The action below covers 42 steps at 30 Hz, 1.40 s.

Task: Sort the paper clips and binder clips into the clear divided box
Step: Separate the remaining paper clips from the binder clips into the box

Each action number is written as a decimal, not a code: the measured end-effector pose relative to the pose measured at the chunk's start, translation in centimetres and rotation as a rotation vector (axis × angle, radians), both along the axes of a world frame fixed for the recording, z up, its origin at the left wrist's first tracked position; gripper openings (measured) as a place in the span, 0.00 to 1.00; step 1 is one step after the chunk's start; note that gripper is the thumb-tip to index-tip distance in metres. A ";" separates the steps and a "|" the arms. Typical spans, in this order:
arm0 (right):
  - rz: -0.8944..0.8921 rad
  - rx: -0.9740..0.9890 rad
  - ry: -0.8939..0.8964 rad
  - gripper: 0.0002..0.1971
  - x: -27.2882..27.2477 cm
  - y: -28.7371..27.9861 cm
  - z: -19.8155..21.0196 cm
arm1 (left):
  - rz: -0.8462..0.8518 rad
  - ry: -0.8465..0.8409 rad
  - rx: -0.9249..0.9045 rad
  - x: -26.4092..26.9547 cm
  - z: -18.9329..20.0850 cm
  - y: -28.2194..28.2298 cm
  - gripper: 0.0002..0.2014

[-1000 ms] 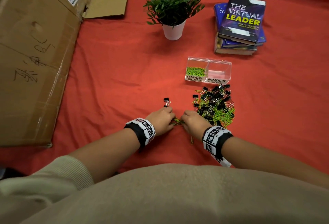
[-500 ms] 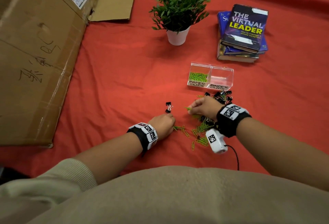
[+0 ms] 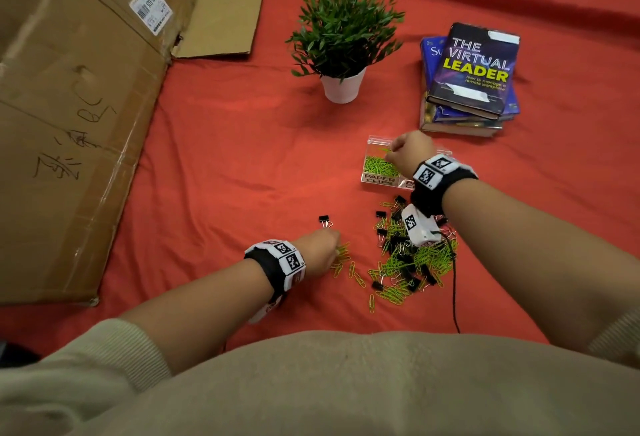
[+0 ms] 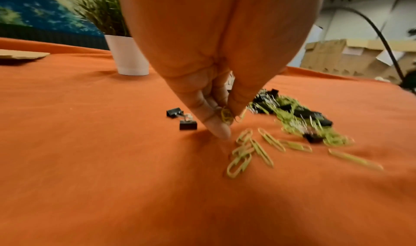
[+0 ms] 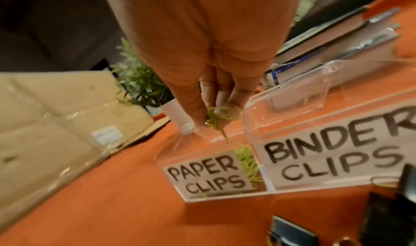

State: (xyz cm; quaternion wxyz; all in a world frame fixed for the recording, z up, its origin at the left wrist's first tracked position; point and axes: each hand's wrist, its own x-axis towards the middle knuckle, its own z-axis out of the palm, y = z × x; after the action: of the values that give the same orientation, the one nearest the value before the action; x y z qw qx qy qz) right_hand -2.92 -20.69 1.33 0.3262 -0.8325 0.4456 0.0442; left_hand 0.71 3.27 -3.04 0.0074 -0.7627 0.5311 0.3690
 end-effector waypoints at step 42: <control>0.855 -0.037 0.007 0.15 -10.0 14.3 -6.4 | 0.196 -0.168 -0.052 -2.8 -1.0 2.7 0.21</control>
State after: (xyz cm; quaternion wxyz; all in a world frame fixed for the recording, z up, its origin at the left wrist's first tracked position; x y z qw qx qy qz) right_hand -12.96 -6.41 -5.03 0.2619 -0.9479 0.0623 0.1704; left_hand -2.11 6.00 -4.09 -0.0043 -0.8391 0.4609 0.2889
